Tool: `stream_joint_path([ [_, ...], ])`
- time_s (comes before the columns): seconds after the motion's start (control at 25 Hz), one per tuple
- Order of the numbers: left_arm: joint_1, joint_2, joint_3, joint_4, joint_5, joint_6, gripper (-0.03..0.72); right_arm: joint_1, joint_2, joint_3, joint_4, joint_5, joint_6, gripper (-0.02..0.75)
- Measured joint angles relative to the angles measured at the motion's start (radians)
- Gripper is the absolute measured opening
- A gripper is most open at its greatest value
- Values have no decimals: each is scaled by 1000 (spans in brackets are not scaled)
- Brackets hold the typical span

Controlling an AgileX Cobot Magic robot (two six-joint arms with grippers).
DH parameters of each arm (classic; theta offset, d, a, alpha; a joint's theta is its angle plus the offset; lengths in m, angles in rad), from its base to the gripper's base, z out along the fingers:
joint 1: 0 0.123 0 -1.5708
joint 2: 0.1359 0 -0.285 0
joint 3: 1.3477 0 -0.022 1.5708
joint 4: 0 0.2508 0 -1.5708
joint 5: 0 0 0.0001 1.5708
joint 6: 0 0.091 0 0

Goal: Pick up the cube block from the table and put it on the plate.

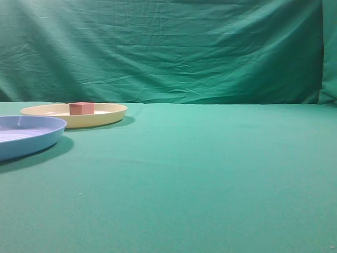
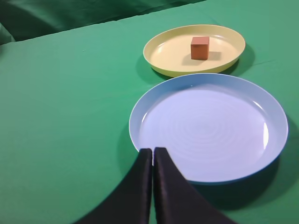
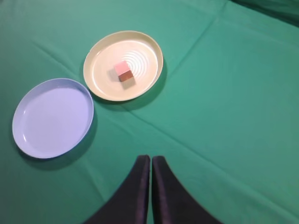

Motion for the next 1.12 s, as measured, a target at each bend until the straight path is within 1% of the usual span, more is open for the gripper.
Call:
stream_joint_path([
  [0.24, 0, 0, 0, 0, 0, 0, 0, 0, -318, 416, 24, -214, -2, 0],
  [0.36, 0, 0, 0, 0, 0, 0, 0, 0, -457, 568, 40, -291, -2, 0],
  [0.44, 0, 0, 0, 0, 0, 0, 0, 0, -535, 632, 30, -292, 1, 0],
  [0.56, 0, 0, 0, 0, 0, 0, 0, 0, -632, 689, -39, -284, 25, 0],
  [0.76, 0, 0, 0, 0, 0, 0, 0, 0, -748, 787, -158, -293, 191, 0],
  [0.84, 0, 0, 0, 0, 0, 0, 0, 0, -789, 841, -202, -317, 213, 0],
  [0.92, 0, 0, 0, 0, 0, 0, 0, 0, -838, 896, -250, -371, 222, 0],
  [1.04, 0, 0, 0, 0, 0, 0, 0, -37, -949, 998, -283, -456, 222, 0],
  [1.12, 0, 0, 0, 0, 0, 0, 0, -91, -1033, 1078, -291, -505, 222, 0],
])
